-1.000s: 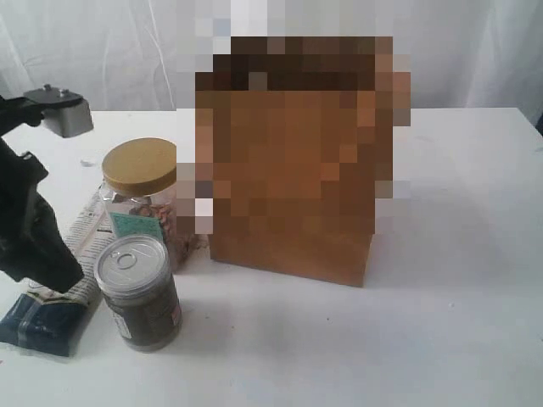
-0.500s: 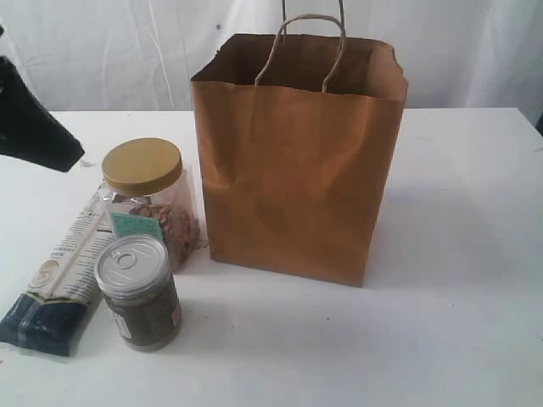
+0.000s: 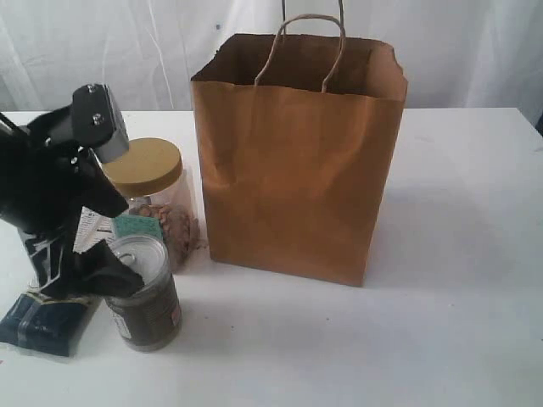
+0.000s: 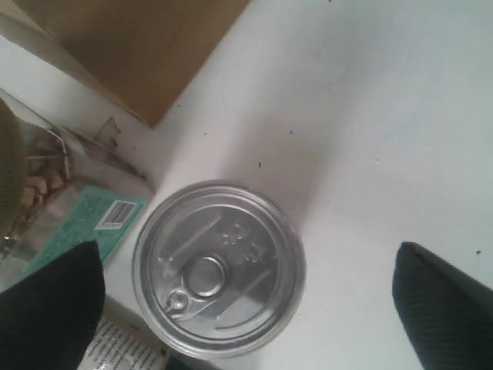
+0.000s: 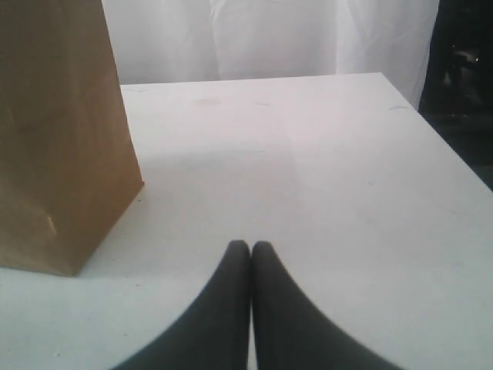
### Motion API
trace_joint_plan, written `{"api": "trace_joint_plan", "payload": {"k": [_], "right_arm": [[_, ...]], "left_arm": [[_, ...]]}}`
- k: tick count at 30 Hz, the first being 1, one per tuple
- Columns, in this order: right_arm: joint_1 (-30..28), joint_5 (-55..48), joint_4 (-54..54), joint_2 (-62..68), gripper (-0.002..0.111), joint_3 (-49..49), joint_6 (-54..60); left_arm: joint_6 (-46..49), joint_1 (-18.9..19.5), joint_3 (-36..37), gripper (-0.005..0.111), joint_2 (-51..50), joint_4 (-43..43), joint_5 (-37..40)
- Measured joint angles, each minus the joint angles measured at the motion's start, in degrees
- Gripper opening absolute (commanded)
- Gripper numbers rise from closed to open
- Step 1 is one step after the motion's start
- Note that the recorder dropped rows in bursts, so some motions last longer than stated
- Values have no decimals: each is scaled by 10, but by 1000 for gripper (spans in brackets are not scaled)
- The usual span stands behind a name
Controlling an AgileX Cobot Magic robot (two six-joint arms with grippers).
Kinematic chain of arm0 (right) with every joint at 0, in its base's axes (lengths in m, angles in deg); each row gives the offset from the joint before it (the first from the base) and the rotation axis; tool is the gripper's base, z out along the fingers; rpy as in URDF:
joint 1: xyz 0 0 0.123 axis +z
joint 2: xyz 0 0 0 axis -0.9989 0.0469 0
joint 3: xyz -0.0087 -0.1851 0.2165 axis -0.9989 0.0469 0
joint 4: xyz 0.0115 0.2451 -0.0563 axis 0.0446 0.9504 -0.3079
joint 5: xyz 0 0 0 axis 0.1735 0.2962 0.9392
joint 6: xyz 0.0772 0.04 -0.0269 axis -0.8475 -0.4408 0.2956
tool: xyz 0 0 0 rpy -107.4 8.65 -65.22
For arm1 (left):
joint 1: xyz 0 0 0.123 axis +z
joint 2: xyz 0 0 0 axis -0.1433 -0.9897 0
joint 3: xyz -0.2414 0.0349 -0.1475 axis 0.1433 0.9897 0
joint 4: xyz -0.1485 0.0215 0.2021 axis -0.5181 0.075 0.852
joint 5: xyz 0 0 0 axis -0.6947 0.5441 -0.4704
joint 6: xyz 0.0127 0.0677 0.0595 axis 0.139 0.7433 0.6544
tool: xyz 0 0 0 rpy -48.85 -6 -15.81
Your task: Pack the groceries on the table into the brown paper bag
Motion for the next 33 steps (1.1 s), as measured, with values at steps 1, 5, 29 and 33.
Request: {"api": "trace_joint_plan", "payload": {"k": [1, 5, 29, 33], "right_arm": [[0, 0, 0, 0, 0, 0, 0], [0, 0, 0, 0, 0, 0, 0], [0, 0, 0, 0, 0, 0, 0], [0, 0, 0, 0, 0, 0, 0]], "left_arm": [[8, 0, 10, 105, -8, 6, -9], [16, 0, 24, 105, -38, 12, -53], [42, 0, 24, 97, -132, 16, -98], [35, 0, 24, 70, -132, 13, -95]]}}
